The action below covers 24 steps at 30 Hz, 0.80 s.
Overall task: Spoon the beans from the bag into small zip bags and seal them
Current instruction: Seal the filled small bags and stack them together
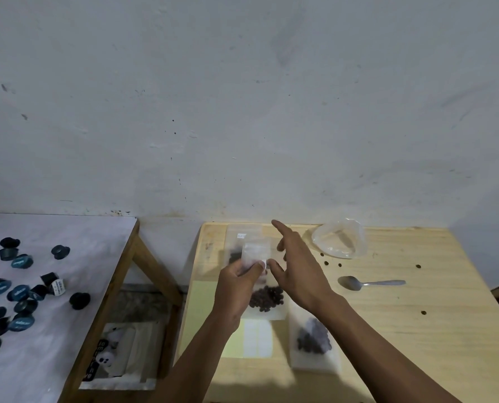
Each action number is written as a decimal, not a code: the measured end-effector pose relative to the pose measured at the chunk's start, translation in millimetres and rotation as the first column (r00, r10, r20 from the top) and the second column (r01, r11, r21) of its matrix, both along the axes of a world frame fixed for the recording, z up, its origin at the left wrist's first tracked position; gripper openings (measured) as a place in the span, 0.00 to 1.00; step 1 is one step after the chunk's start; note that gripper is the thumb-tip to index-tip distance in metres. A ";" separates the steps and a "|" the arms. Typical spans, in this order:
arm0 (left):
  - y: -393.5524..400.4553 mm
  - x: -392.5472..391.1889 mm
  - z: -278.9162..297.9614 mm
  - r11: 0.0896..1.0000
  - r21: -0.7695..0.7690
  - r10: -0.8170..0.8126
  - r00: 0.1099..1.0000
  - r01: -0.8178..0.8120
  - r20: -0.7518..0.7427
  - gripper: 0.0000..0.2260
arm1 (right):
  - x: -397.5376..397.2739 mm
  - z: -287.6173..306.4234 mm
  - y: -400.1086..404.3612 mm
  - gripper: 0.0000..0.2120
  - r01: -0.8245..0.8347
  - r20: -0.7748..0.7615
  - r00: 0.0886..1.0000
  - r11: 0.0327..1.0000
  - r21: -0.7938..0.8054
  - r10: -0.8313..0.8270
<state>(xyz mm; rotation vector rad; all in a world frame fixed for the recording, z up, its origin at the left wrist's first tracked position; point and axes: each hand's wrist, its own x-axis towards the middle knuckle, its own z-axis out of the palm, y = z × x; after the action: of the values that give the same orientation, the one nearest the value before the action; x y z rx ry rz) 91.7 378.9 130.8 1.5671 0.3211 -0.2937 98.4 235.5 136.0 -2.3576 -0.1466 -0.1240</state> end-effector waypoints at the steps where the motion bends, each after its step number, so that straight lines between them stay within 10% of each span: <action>1: 0.5 0.3 -0.2 1.000 -0.018 0.016 1.000 -0.017 -0.016 0.06 | -1.5 -1.8 -0.3 0.37 0.050 0.043 0.998 0.999 0.019 -0.051; 5: 4.3 1.8 -1.9 0.993 -0.103 0.046 0.997 -0.052 -0.059 0.06 | -9.3 -2.0 2.6 0.41 0.277 -0.146 0.959 0.916 0.291 -0.243; 9: 6.5 0.2 -4.7 0.985 -0.168 0.029 0.996 -0.042 -0.081 0.09 | -10.1 -5.0 5.7 0.10 0.409 -0.514 0.856 0.681 0.608 -0.055; 17: 15.2 -5.9 -23.3 0.996 -0.033 0.079 0.990 -0.083 -0.117 0.07 | -15.0 -26.7 18.1 0.15 0.423 -0.584 0.812 0.682 0.597 0.008; 20: 24.6 -4.9 -35.3 0.990 -0.010 0.137 0.976 -0.140 -0.167 0.08 | -21.1 -37.0 20.3 0.03 0.378 -0.617 0.779 0.701 0.605 0.112; 24: 39.9 5.2 -51.5 0.987 0.027 0.161 0.966 -0.159 -0.200 0.11 | -30.4 -59.7 15.6 0.15 0.328 -0.688 0.712 0.799 0.504 0.141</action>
<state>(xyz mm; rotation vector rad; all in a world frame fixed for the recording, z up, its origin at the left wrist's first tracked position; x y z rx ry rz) 97.0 418.8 79.2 1.5143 0.6059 -0.3259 68.0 251.1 76.4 -1.6136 0.3579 0.6075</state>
